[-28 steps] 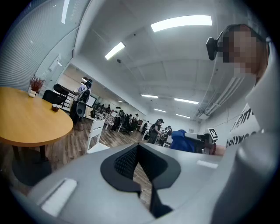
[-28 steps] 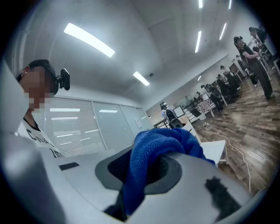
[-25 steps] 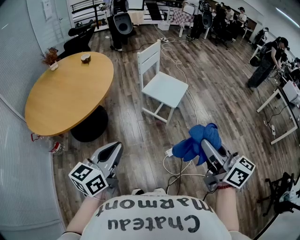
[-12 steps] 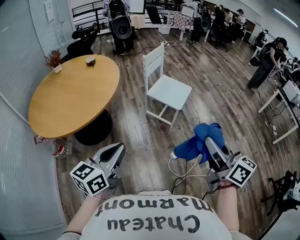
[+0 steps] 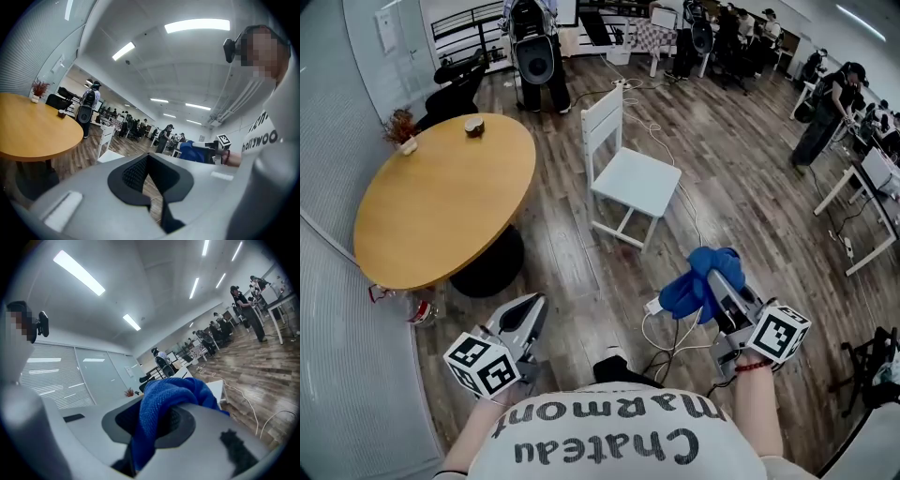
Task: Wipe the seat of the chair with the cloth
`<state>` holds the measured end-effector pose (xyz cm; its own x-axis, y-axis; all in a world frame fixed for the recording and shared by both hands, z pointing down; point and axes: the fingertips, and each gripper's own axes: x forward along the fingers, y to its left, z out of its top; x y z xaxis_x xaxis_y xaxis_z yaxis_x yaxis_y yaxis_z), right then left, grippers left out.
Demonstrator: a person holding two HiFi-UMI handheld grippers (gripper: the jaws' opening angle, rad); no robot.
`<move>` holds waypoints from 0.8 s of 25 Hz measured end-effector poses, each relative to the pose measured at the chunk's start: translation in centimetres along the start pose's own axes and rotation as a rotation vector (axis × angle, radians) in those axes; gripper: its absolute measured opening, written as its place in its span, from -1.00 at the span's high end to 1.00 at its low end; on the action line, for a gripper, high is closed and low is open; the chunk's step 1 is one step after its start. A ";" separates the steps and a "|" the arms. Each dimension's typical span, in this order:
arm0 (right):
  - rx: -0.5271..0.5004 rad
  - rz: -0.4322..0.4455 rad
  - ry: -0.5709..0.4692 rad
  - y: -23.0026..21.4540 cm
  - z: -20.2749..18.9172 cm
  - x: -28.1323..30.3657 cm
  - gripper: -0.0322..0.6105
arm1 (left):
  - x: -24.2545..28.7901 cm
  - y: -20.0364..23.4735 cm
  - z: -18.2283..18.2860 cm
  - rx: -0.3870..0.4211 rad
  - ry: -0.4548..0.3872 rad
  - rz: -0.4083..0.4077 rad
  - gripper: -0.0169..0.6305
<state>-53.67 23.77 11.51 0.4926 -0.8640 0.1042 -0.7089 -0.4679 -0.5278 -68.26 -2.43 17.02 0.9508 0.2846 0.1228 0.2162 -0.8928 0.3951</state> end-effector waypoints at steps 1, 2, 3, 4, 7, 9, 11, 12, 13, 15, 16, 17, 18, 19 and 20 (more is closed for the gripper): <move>0.000 0.001 0.001 -0.1 0.1 0.3 0.68 | 0.2 0.2 0.0 -0.005 0.002 0.003 0.93; -0.002 0.005 0.003 -0.1 0.2 0.7 0.68 | 0.5 0.4 -0.1 -0.006 0.006 0.004 0.93; -0.005 0.011 0.007 -0.3 0.3 1.1 0.68 | 0.8 0.7 -0.1 -0.007 0.010 0.004 0.93; -0.008 0.016 0.011 -0.5 0.4 1.6 0.68 | 1.2 0.9 -0.1 -0.006 0.013 0.004 0.93; -0.006 0.025 0.024 -2.0 0.6 3.4 0.68 | 2.8 1.9 0.3 -0.005 0.016 0.010 0.93; 0.000 0.030 0.025 -3.3 1.2 4.8 0.68 | 4.3 2.7 0.7 0.001 0.013 0.011 0.93; 0.000 0.037 0.017 -4.7 2.3 6.1 0.68 | 5.9 3.2 1.4 0.012 0.005 0.013 0.93; -0.001 0.040 0.009 -5.3 3.0 6.7 0.68 | 6.8 3.4 1.8 0.018 0.001 0.015 0.93; -0.001 0.042 -0.001 -6.0 3.8 7.3 0.68 | 7.7 3.6 2.2 0.023 -0.003 0.018 0.93; 0.010 0.048 -0.015 -7.2 5.2 8.4 0.68 | 9.6 3.9 3.0 0.019 -0.011 0.025 0.93; 0.017 0.052 -0.016 -7.8 5.7 8.8 0.68 | 10.4 4.0 3.4 0.014 -0.015 0.026 0.93; 0.021 0.054 -0.015 -8.4 6.2 9.1 0.68 | 11.2 4.0 3.8 0.010 -0.019 0.026 0.93; 0.024 0.051 -0.016 -9.2 6.7 9.4 0.68 | 11.9 4.0 4.2 0.009 -0.023 0.025 0.93; 0.027 0.044 -0.020 -10.0 7.2 9.6 0.68 | 12.7 4.0 4.5 0.013 -0.024 0.024 0.93; 0.031 0.036 -0.027 -10.9 7.7 9.9 0.68 | 13.4 4.2 4.8 0.018 -0.022 0.026 0.93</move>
<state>-37.19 21.75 11.80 0.4809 -0.8746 0.0622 -0.7103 -0.4302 -0.5571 -53.58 -4.03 15.93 0.9607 0.2537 0.1130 0.1952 -0.9061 0.3754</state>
